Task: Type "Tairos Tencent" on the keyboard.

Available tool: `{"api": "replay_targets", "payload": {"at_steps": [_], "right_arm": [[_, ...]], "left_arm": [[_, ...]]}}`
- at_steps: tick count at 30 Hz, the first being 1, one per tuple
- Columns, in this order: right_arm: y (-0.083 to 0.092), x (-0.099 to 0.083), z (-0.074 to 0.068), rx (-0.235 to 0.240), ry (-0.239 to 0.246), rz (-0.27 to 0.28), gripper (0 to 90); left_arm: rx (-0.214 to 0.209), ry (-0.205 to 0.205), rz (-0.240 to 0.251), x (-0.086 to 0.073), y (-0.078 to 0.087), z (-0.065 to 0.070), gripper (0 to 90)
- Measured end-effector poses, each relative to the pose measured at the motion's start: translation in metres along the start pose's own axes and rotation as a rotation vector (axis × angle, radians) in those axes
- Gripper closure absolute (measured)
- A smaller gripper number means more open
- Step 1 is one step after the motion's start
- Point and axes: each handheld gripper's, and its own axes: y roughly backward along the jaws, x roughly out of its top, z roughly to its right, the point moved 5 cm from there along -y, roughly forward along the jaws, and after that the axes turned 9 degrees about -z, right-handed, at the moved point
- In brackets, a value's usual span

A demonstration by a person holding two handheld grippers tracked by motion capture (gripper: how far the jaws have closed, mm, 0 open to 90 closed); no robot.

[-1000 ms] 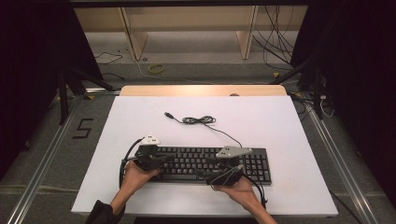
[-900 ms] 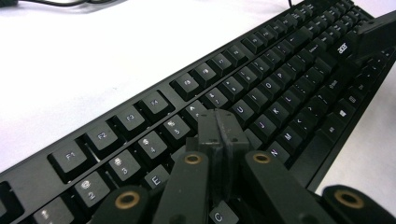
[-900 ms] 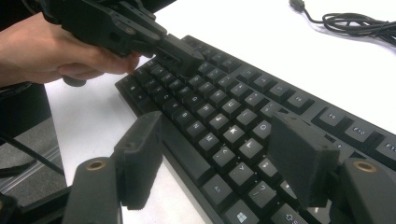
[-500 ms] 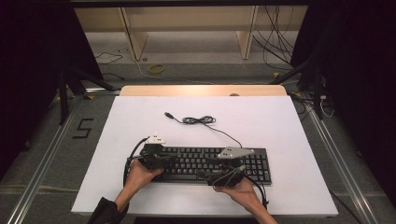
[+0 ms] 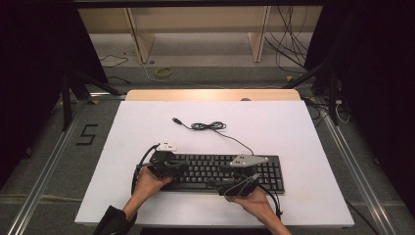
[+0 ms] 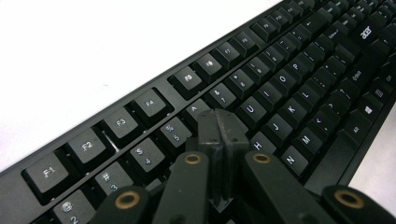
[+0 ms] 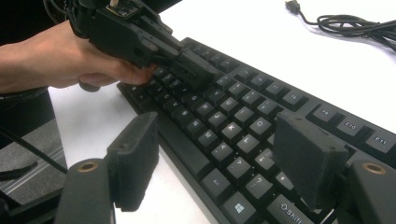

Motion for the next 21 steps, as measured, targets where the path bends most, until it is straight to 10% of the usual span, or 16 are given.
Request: {"api": "replay_targets", "payload": {"at_steps": [21], "right_arm": [[0.0034,-0.0024,0.0025,-0.006,-0.008,0.005,32.5]], "left_arm": [[0.016,0.002,0.014,-0.0002,0.0058,0.0022,84.3]]}}
